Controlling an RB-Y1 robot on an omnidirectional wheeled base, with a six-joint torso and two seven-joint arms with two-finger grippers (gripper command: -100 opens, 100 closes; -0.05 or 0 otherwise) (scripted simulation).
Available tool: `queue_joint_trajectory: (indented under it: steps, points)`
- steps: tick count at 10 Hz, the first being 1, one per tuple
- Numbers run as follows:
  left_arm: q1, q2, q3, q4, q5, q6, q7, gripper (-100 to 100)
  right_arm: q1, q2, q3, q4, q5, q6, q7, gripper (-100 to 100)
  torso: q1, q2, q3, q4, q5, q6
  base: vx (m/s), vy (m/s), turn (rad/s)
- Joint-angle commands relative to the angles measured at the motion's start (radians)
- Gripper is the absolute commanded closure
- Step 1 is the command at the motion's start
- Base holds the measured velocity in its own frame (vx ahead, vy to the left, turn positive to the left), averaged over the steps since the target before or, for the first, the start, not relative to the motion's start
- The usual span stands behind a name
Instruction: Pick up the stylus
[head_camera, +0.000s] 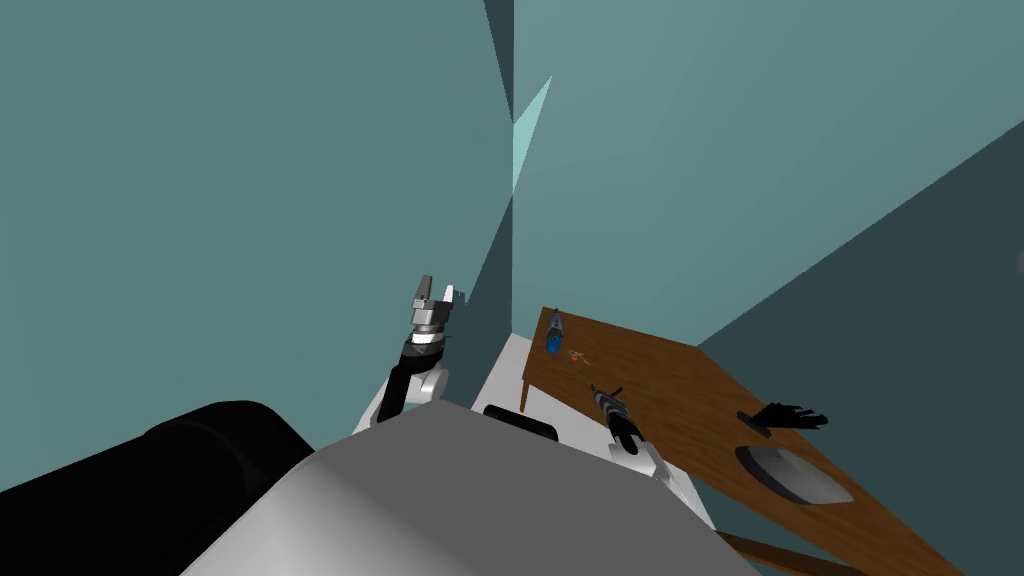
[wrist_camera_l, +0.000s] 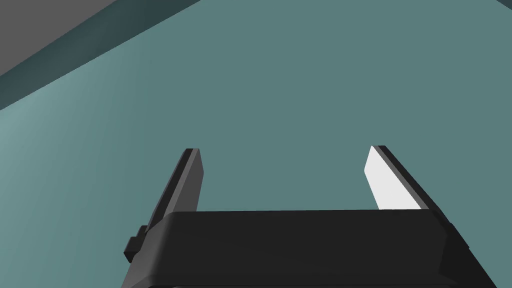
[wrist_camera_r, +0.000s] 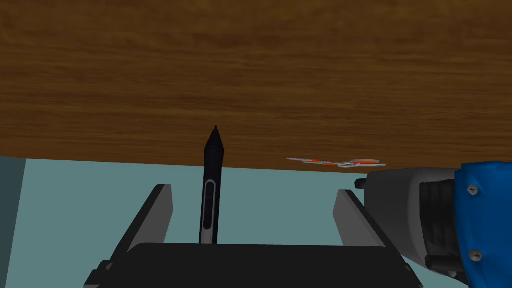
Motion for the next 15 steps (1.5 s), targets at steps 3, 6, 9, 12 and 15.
queue_joint_trajectory:
  steps: [3, 6, 9, 12, 15]
  points:
    - [0.000, 0.000, 0.000, 0.000, 0.000, 0.000, 0.000, 0, -0.002, 0.001, -0.006, 0.007, 0.010, 0.029, -0.096, -100, 0.004, -0.004, -0.002, -0.001, 0.001, 0.000, 0.004, -0.012, -0.018]
    - [0.000, 0.000, 0.000, 0.000, 0.000, 0.000, 0.000, 0, 0.015, -0.005, 0.016, -0.005, 0.096, 0.126, -0.181, -100, -0.001, 0.001, 0.001, 0.000, 0.000, -0.001, -0.075, -0.077, 0.343]
    - [0.000, 0.000, 0.000, 0.000, 0.000, 0.000, 0.000, 0, 0.015, -0.005, 0.016, -0.005, 0.096, 0.139, -0.257, -100, 0.004, -0.004, -0.003, -0.001, 0.001, 0.000, 0.001, -0.005, -0.009]
    - [0.000, 0.000, 0.000, 0.000, 0.000, 0.000, 0.000, 0, 0.031, -0.012, 0.038, -0.017, 0.181, 0.249, -0.348, -100, -0.002, 0.001, 0.001, 0.000, 0.000, -0.001, -0.082, -0.083, 0.349]
    - [0.000, 0.000, 0.000, 0.000, 0.000, 0.000, 0.000, 0, 0.048, -0.018, 0.060, -0.029, 0.223, 0.306, -0.443, -100, 0.005, -0.005, -0.003, -0.001, 0.001, 0.001, -0.032, -0.018, 0.098]
